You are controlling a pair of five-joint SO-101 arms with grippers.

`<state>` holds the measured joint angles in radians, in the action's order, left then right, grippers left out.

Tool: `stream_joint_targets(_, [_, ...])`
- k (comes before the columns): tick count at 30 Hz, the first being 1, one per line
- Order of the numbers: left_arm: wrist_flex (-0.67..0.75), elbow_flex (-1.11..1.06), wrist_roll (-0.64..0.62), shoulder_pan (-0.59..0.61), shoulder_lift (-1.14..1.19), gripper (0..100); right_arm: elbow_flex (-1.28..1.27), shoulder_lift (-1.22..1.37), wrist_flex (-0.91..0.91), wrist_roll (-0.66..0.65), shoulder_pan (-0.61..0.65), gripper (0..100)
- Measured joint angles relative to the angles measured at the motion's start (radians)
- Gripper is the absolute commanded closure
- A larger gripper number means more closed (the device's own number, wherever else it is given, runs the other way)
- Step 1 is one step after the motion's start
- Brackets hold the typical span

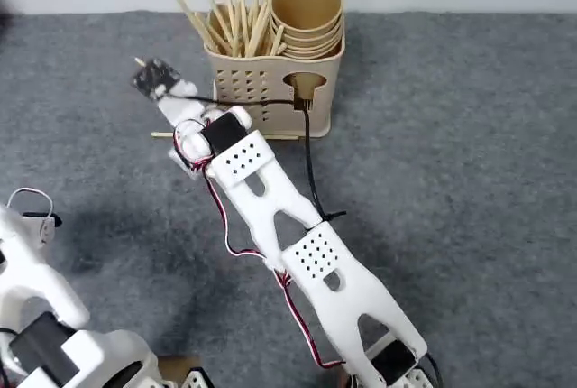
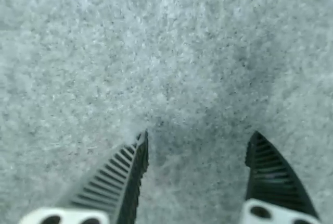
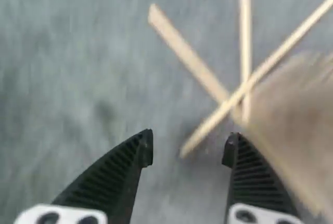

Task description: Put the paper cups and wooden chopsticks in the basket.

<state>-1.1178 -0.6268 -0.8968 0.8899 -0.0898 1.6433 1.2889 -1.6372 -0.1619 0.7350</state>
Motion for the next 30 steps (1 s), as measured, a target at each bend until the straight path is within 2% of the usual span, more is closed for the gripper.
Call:
stream_joint_targets(8, [0.000,0.000,0.000,0.000,0.000,71,0.000,-0.002,-0.075,0.003,-0.037,79.7])
stream_joint_targets(14, [0.000,0.000,0.000,0.000,0.000,71,0.000,0.023,0.011,0.003,-0.089,79.7])
stream_joint_targets(30, [0.000,0.000,0.000,0.000,0.000,71,0.000,0.077,0.141,0.003,-0.084,79.7])
